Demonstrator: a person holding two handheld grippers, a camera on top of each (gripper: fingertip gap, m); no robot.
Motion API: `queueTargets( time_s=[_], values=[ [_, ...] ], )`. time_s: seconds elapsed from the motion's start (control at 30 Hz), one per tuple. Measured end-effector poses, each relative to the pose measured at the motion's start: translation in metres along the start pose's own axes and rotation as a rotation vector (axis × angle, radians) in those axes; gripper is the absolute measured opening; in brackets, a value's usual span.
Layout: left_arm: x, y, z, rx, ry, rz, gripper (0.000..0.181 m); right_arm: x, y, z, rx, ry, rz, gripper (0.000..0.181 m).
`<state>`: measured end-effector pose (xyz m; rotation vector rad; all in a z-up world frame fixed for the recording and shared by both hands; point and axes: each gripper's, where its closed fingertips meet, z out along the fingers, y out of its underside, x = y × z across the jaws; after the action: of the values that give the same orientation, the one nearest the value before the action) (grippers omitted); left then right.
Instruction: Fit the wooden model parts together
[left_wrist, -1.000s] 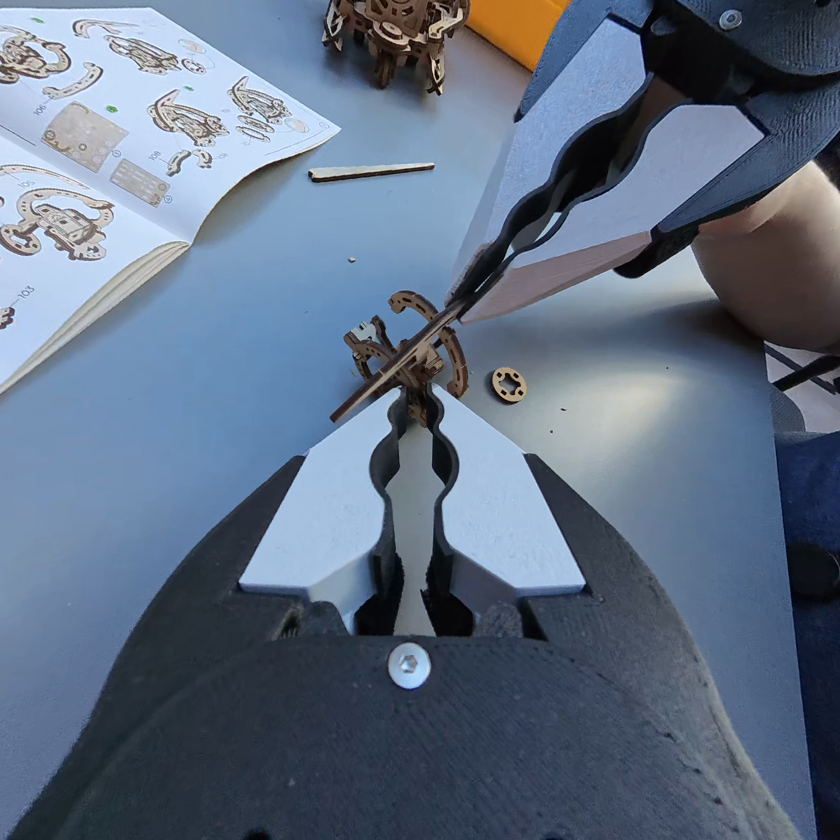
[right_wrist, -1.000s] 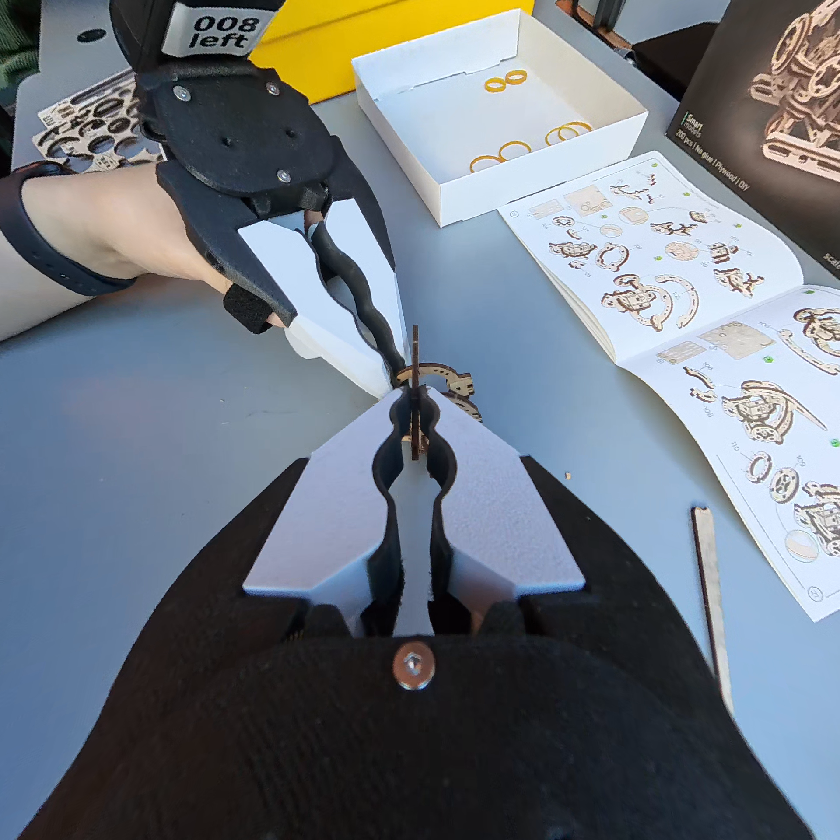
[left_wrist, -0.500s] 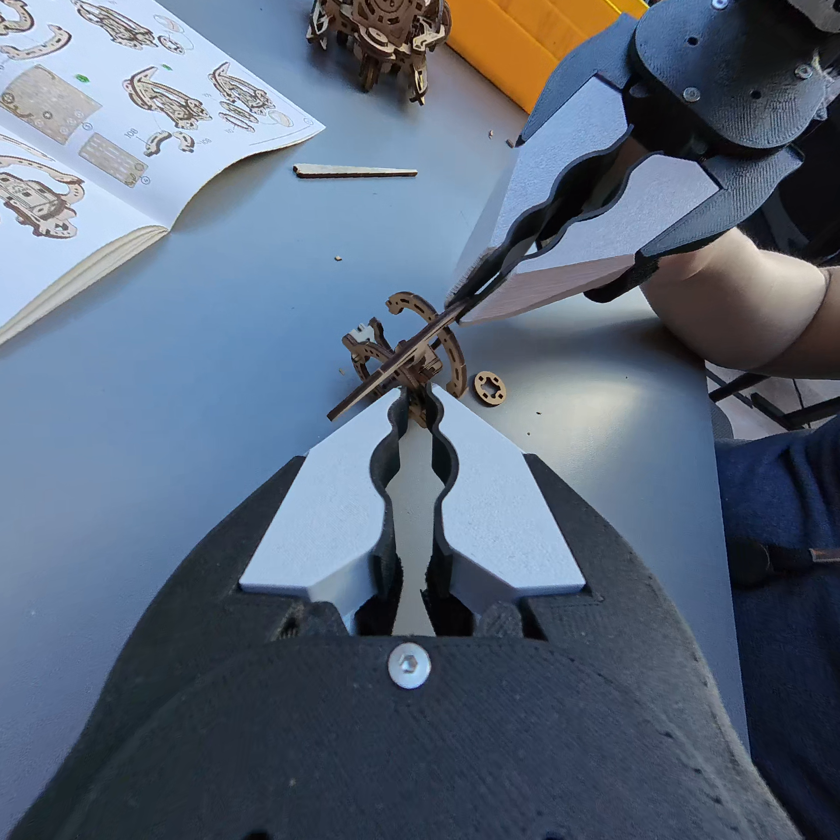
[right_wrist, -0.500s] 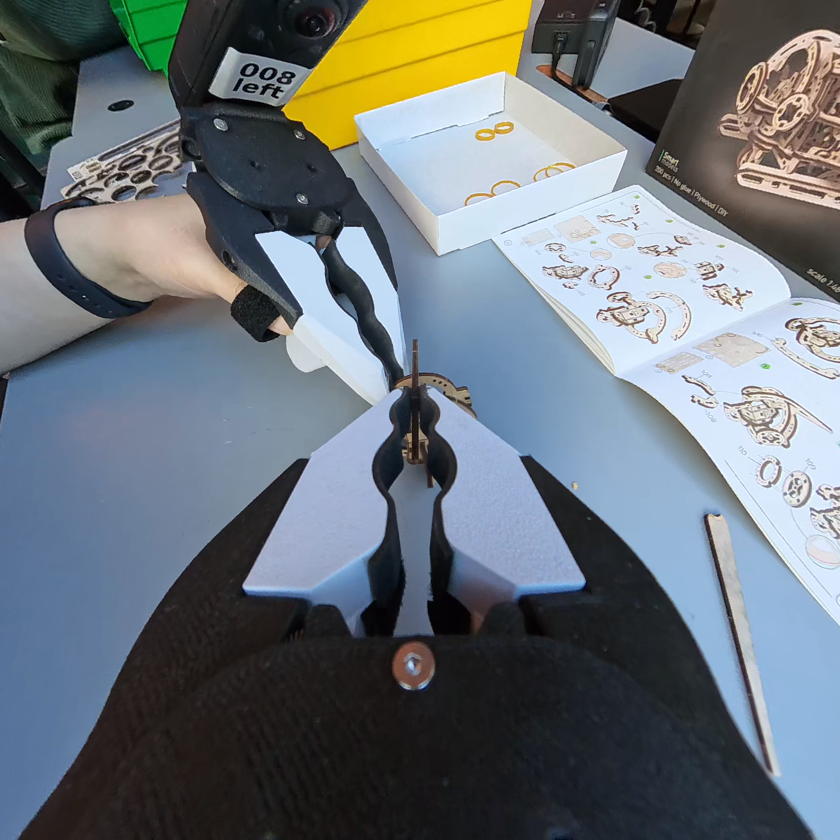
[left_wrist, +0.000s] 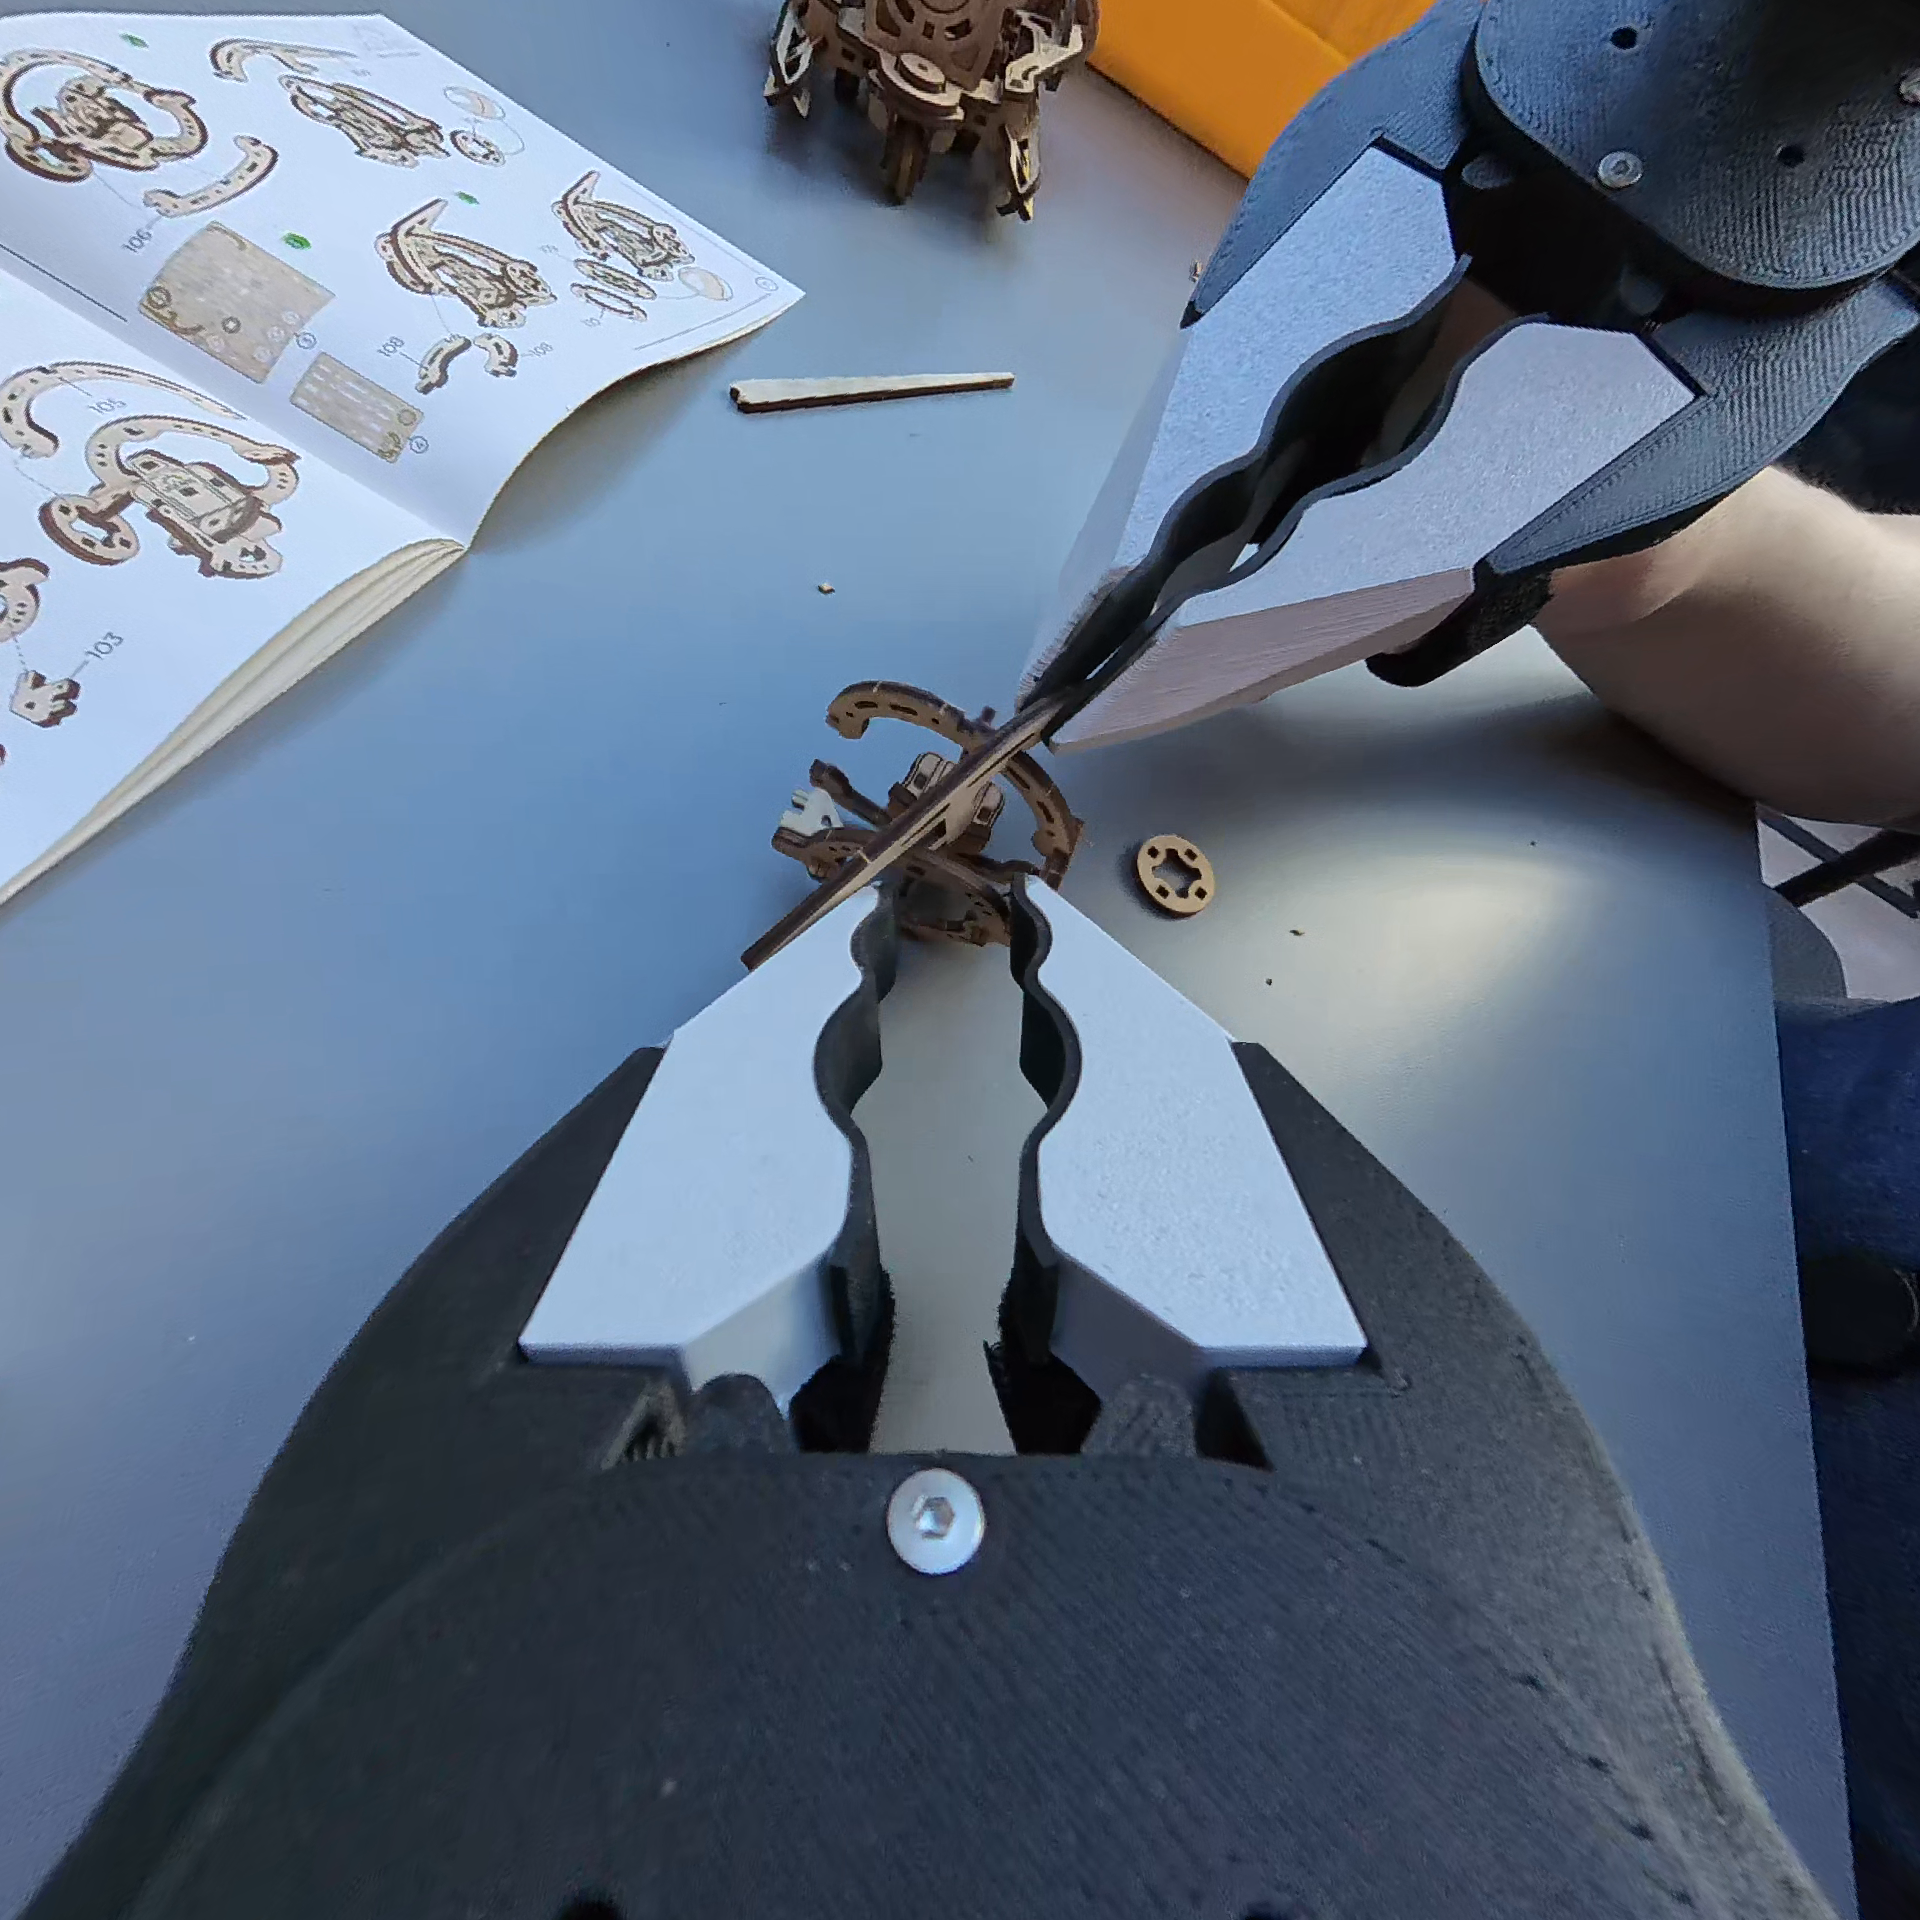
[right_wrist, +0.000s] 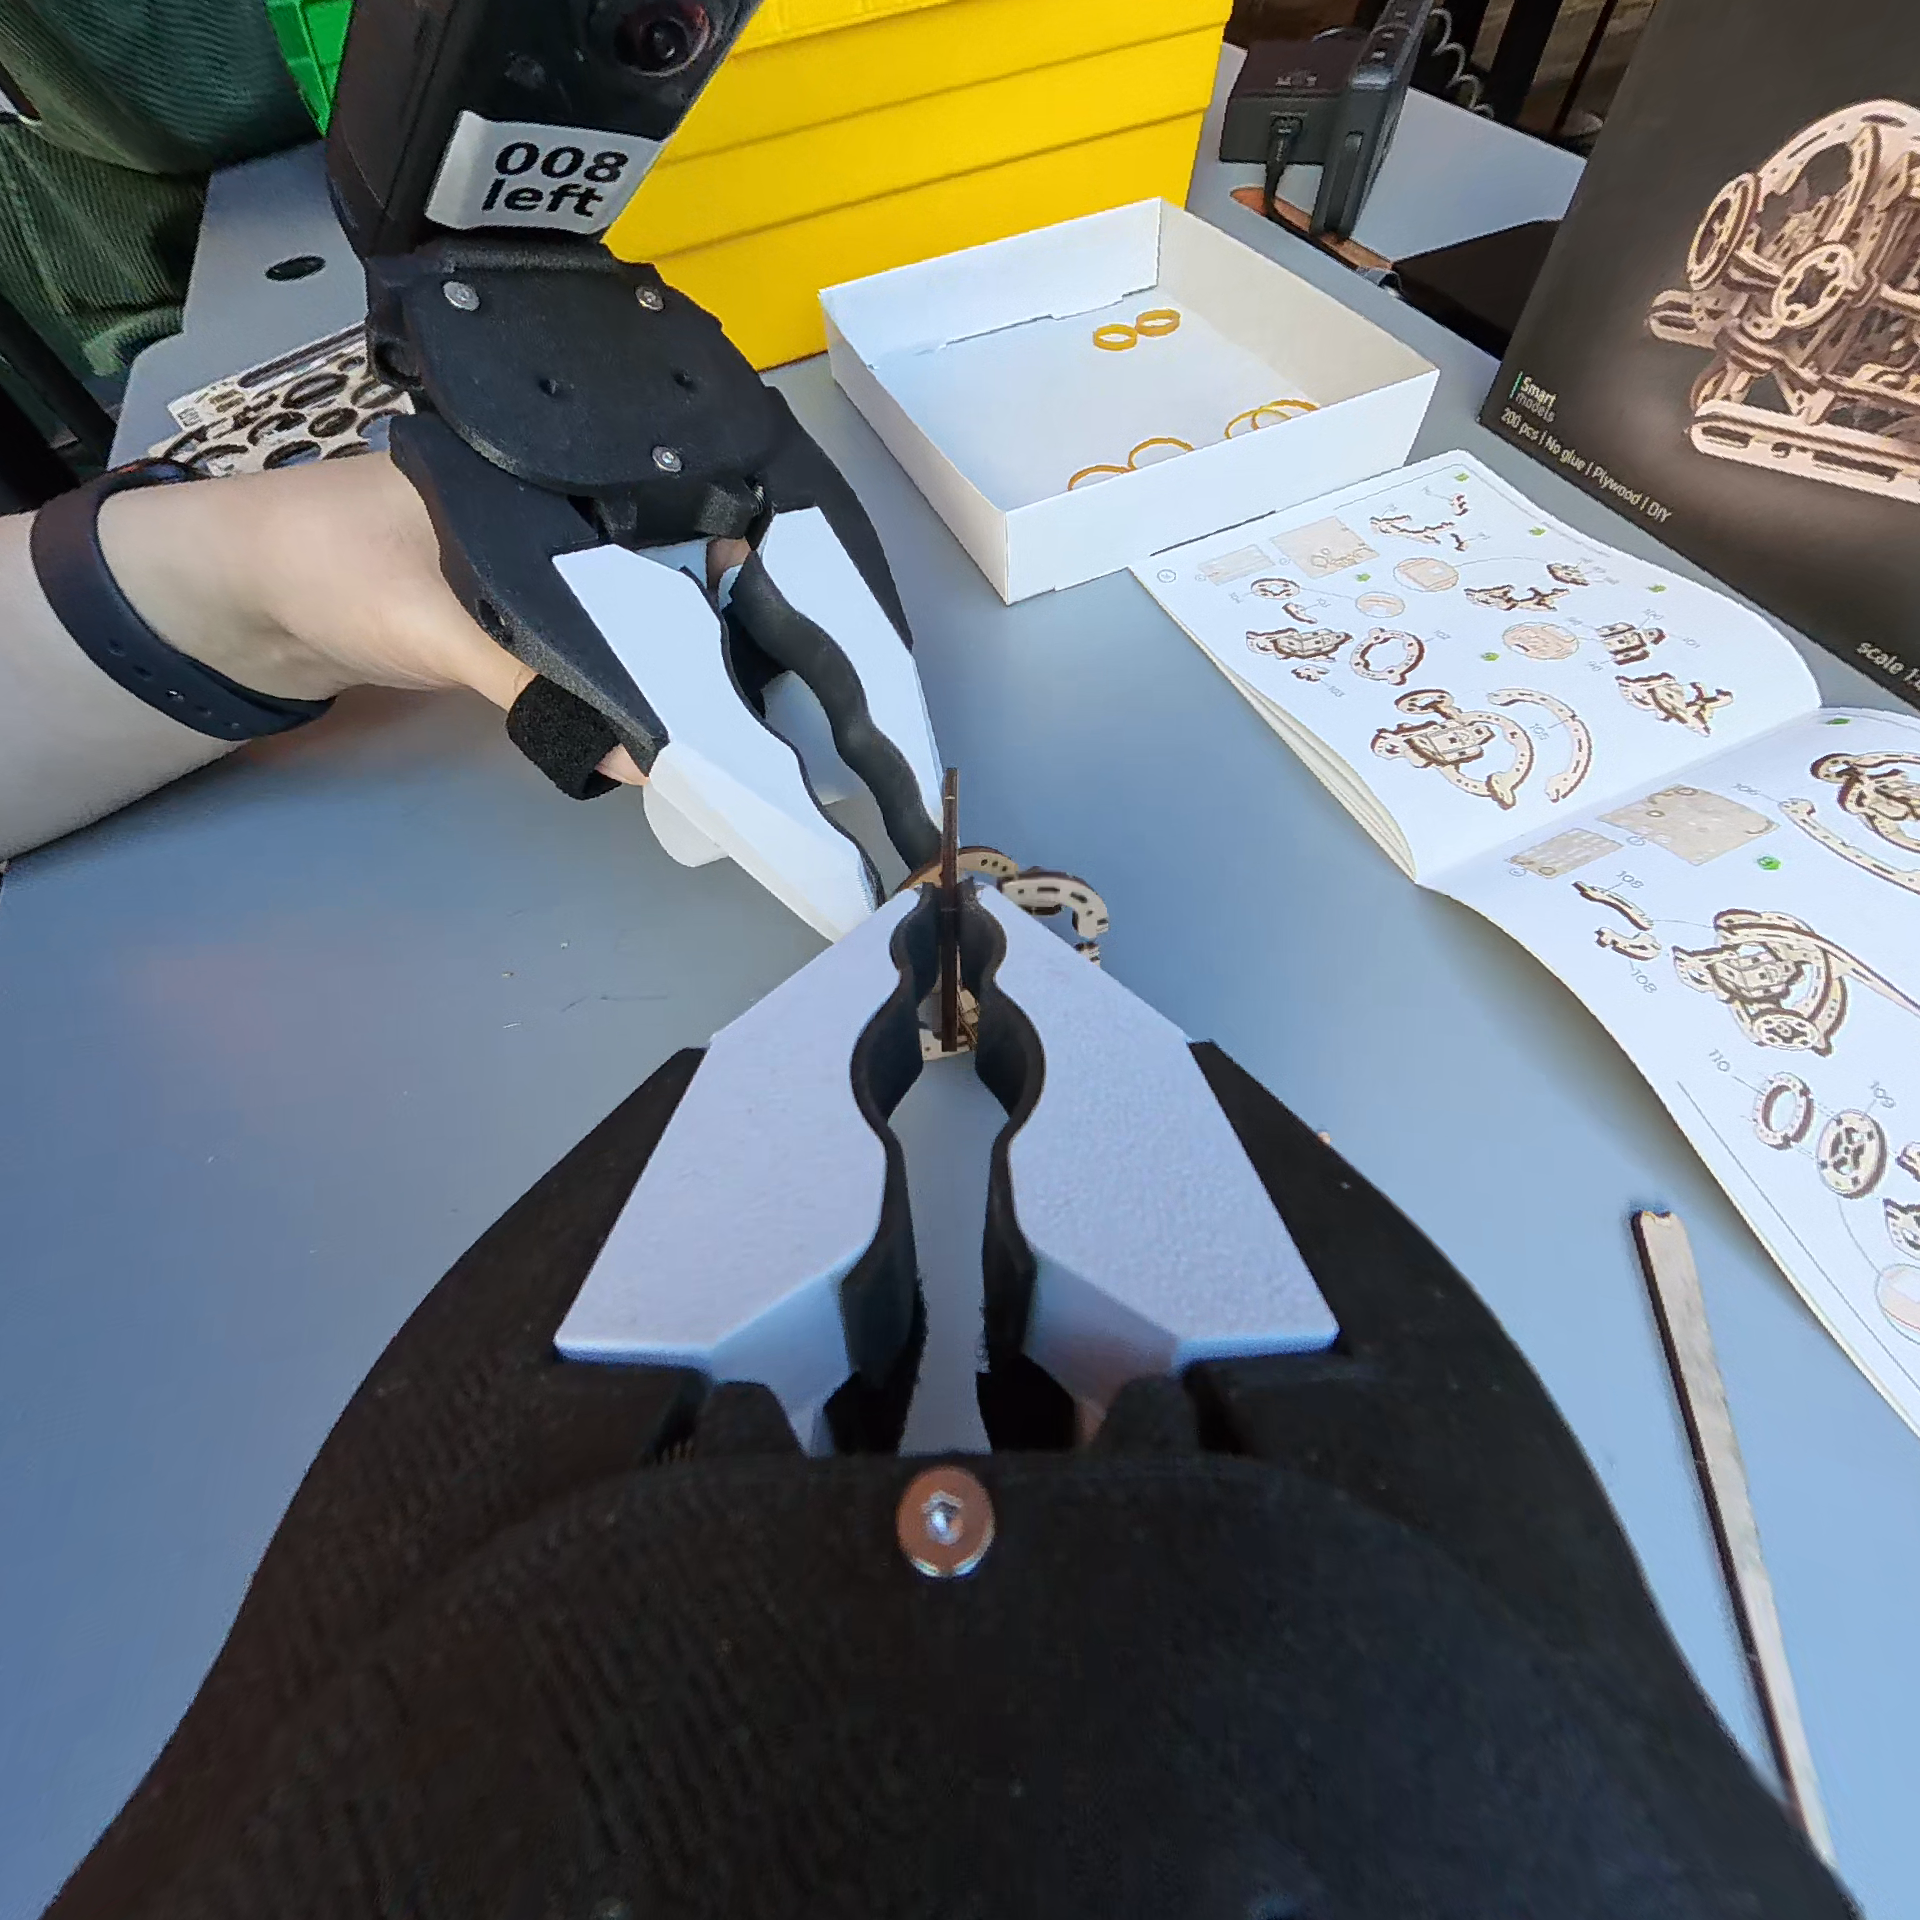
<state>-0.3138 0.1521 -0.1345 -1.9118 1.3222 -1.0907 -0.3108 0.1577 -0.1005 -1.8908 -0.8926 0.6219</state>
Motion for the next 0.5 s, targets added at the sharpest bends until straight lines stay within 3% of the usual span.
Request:
queueTargets(
  time_s=[0.2,0.33,0.4,0.5],
  values=[
    [0.001,0.004,-0.005,-0.020,0.035,-0.015,0.015,0.000,-0.002,-0.001,0.022,-0.032,-0.010,0.001],
    [0.001,0.014,-0.025,-0.088,0.014,-0.020,0.015,-0.003,-0.001,0.000,0.022,-0.088,0.021,0.001],
    [-0.002,0.007,-0.039,-0.065,-0.021,0.012,0.014,-0.003,-0.002,0.000,0.028,-0.105,0.029,0.001],
    [-0.007,-0.017,-0.051,0.005,-0.100,0.152,0.032,-0.004,-0.003,0.001,0.014,-0.107,0.004,0.001]
  ],
)
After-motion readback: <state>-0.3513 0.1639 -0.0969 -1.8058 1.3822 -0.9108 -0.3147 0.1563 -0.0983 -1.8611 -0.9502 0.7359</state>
